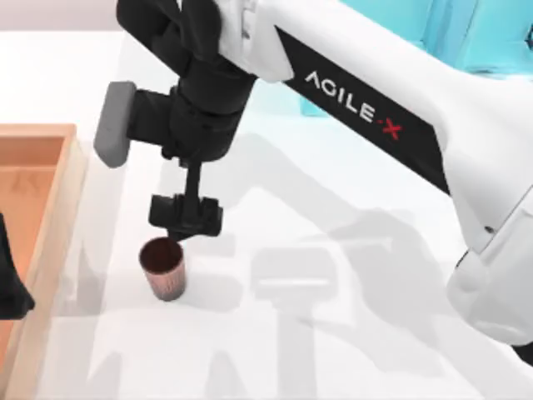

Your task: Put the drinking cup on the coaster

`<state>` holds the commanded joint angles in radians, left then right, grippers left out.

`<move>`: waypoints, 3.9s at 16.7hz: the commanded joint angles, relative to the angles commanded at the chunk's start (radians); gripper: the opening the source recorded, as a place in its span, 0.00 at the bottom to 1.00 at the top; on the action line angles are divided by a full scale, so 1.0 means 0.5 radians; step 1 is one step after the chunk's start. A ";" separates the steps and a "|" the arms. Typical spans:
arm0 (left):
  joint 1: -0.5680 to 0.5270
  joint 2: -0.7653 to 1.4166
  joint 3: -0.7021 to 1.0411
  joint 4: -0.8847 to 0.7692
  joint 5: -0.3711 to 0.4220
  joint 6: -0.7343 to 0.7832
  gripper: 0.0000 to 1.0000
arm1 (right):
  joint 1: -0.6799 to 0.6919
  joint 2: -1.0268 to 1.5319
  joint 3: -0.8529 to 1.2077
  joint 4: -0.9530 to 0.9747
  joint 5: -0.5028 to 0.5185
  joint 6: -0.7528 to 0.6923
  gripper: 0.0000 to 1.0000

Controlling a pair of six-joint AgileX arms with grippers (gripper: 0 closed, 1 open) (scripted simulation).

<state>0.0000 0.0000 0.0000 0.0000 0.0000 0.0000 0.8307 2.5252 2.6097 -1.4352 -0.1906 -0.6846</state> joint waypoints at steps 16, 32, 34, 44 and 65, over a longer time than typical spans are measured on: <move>0.000 0.000 0.000 0.000 0.000 0.000 1.00 | 0.067 0.103 -0.427 0.564 0.018 0.052 1.00; 0.000 0.000 0.000 0.000 0.000 0.000 1.00 | 0.082 0.125 -0.521 0.683 0.022 0.067 0.32; 0.000 0.000 0.000 0.000 0.000 0.000 1.00 | 0.082 0.125 -0.521 0.683 0.022 0.067 0.17; 0.000 0.000 0.000 0.000 0.000 0.000 1.00 | 0.082 0.125 -0.521 0.683 0.022 0.067 0.00; 0.000 0.000 0.000 0.000 0.000 0.000 1.00 | -2.228 -1.504 -2.513 0.933 0.341 0.676 0.00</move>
<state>0.0000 0.0000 0.0000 0.0000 0.0000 0.0000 -0.2832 1.7733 1.3531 -0.9686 -0.0199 -0.3465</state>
